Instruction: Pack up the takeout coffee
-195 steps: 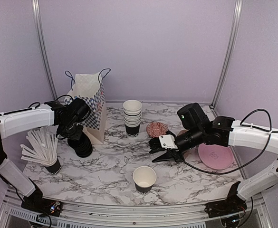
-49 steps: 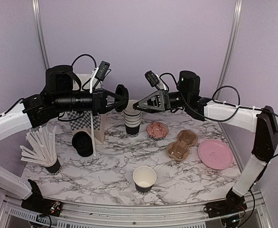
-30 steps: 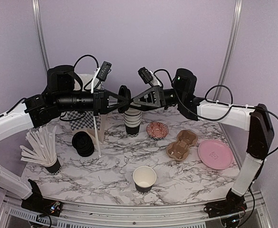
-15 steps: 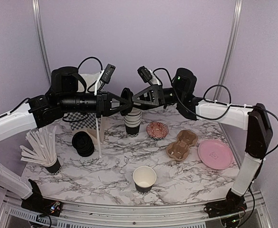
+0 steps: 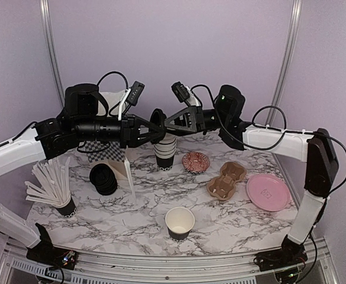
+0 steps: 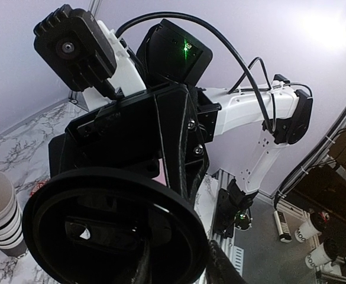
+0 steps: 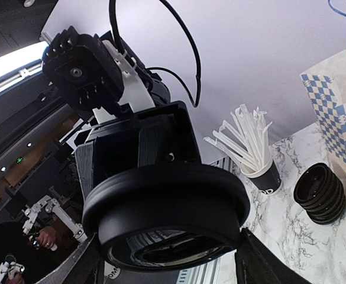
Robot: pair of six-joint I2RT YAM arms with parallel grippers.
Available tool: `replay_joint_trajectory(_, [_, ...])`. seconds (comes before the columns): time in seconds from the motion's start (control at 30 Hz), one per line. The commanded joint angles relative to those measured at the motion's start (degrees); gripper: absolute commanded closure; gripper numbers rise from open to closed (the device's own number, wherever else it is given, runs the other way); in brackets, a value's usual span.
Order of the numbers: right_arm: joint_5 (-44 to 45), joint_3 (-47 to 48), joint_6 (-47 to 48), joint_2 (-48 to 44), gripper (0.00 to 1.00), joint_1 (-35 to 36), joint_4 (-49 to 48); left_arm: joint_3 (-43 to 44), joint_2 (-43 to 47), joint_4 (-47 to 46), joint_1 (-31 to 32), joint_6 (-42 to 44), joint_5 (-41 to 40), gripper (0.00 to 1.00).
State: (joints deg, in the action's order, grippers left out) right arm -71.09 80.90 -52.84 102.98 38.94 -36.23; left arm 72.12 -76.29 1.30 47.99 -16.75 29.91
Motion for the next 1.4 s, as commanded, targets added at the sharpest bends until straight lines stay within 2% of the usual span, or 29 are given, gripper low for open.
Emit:
replay_joint_trajectory(0.0, [-0.73,1.13,5.3,0.01,0.37,-1.48,2.89,1.25,0.86,5.96,-0.09,3.31,-4.59,0.63])
replay_joint_trajectory(0.1, [-0.5,1.42,11.0,-0.33,0.38,-3.65,8.68,0.34,2.0,7.96,-0.09,4.76,-7.76,0.54])
replay_joint_trajectory(0.2, [0.53,1.46,22.49,-1.86,0.38,-6.52,19.54,-0.13,3.3,10.7,-0.04,6.26,-11.76,0.48])
replay_joint_trajectory(0.27, [1.42,1.89,31.03,-3.45,0.38,-7.68,28.02,-0.83,4.85,12.53,-0.08,7.63,-14.44,0.46])
replay_joint_trajectory(0.3, [2.29,3.32,37.31,-4.32,0.38,-7.93,36.75,-1.28,5.61,13.29,-0.09,8.26,-16.73,0.45])
replay_joint_trajectory(0.37, [5.86,6.19,50.99,-6.08,0.37,-7.92,51.24,-2.21,6.75,14.95,-0.17,9.64,-22.57,0.42])
replay_joint_trajectory(0.47, [11.78,8.29,68.04,-9.17,0.36,-7.91,66.32,-3.1,6.82,17.1,-0.26,12.68,-31.95,0.39])
replay_joint_trajectory(0.57, [17.82,8.21,79.85,-12.58,0.36,-7.56,75.98,-3.68,5.32,18.5,-0.32,16.28,-35.24,0.39])
replay_joint_trajectory(0.67, [25.57,6.36,87.84,-15.72,0.36,-4.72,81.39,-5.01,4.04,18.76,-0.33,19.3,-36.32,0.4])
replay_joint_trajectory(0.77, [35.65,3.3,93.93,-18.77,0.36,2.02,84.08,-6.77,3.76,18.58,-0.29,19.45,-38.32,0.4])
replay_joint_trajectory(0.9, [45.96,-0.59,97.5,-20.05,0.33,11.15,85.74,-9.95,5.02,16.62,-0.29,20.62,-41.96,0.4])
replay_joint_trajectory(1.23, [54.25,3.26,100.12,-11.37,0.35,19.15,92.95,-14.3,9.71,15.91,-0.52,22.51,-47.42,0.38])
replay_joint_trajectory(1.37, [57.19,5.04,100.43,-8.92,0.36,21.23,95.03,-14.9,10.7,15.84,-0.5,22.69,-47.05,0.38])
